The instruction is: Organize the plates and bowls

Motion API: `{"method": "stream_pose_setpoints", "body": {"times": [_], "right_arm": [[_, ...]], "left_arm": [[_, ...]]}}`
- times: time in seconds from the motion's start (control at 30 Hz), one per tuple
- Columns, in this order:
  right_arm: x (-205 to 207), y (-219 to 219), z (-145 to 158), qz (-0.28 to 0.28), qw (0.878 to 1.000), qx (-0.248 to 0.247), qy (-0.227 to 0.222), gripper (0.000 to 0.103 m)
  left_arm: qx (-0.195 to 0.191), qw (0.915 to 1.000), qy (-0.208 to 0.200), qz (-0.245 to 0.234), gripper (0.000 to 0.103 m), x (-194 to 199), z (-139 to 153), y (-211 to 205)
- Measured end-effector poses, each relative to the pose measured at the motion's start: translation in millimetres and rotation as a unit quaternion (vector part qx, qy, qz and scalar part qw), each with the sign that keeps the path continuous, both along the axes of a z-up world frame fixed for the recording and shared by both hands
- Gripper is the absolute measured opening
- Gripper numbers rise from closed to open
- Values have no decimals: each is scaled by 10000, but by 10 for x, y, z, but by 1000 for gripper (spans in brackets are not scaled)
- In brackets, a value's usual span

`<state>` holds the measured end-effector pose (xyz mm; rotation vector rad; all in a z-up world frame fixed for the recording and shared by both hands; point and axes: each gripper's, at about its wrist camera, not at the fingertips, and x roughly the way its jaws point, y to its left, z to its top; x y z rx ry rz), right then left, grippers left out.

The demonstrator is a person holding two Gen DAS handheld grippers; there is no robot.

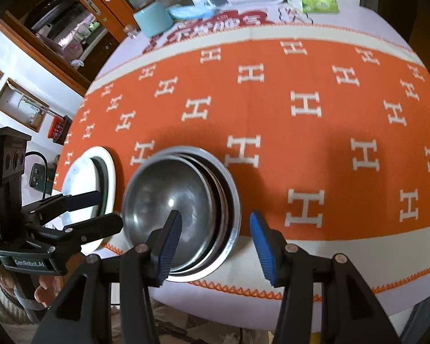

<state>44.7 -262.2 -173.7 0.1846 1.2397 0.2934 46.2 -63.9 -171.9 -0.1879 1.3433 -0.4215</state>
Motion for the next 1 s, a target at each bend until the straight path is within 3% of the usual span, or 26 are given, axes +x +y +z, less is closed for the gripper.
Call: {"method": "stream_pose_setpoints", "body": {"times": [0.2, 0.4, 0.47, 0.53, 0.6, 0.73, 1.0], "right_arm": [[78, -35, -276, -92, 9981, 309, 525, 50], [134, -100, -420, -258, 9934, 663, 899, 50], [135, -96, -436, -249, 9925, 718, 962, 50], [135, -77, -442, -224, 9923, 664, 1017, 49], [134, -60, -435, -178, 9924, 658, 1021, 38], [136, -65, -445, -243, 9923, 573, 1071, 31], [132, 1, -382, -188, 9941, 265, 1038, 28]], "left_arm": [[-460, 9980, 415, 158, 87, 70, -250, 76], [-595, 9966, 552, 107, 83, 110, -319, 50], [-632, 9963, 587, 41, 72, 128, -326, 20], [-588, 9964, 609, -36, 68, 134, -337, -9], [-567, 9963, 639, -74, 62, 138, -356, -33], [-366, 9971, 665, -49, 43, 156, -387, -31], [-322, 9968, 728, 95, 42, 133, -394, 15]]}}
